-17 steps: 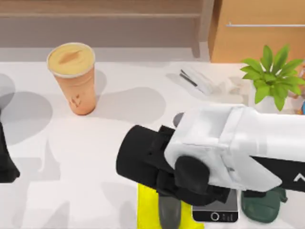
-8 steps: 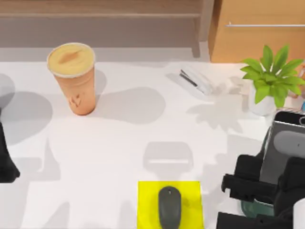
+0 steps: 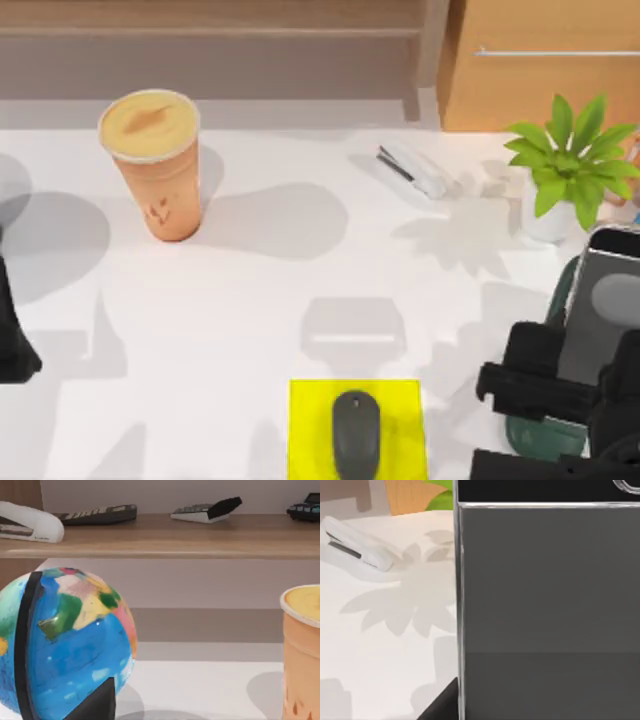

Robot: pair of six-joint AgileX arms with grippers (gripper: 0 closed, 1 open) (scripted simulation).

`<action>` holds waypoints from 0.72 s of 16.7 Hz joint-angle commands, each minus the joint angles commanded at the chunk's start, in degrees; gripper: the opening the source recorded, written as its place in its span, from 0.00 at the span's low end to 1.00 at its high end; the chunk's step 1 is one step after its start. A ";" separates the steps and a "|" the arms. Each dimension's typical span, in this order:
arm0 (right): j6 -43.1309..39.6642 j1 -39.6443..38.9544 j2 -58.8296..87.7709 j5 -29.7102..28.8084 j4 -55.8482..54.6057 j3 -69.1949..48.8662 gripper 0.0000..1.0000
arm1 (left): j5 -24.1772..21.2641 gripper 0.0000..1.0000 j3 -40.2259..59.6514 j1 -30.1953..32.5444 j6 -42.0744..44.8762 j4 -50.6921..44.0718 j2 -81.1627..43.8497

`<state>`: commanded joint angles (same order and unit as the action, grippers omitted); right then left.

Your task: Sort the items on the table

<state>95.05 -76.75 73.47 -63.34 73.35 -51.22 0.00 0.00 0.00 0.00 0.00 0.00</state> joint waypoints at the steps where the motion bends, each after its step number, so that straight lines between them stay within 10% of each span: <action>1: -1.18 -0.44 -1.16 -0.04 -0.24 -0.08 0.00 | 0.00 1.00 0.00 0.00 0.00 0.00 0.00; 12: -23.95 5.60 -7.70 1.48 -18.35 7.35 0.00 | 0.00 1.00 0.00 0.00 0.00 0.00 0.00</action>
<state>71.10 -71.15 65.77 -61.85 55.00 -43.87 0.00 0.00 0.00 0.00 0.00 0.00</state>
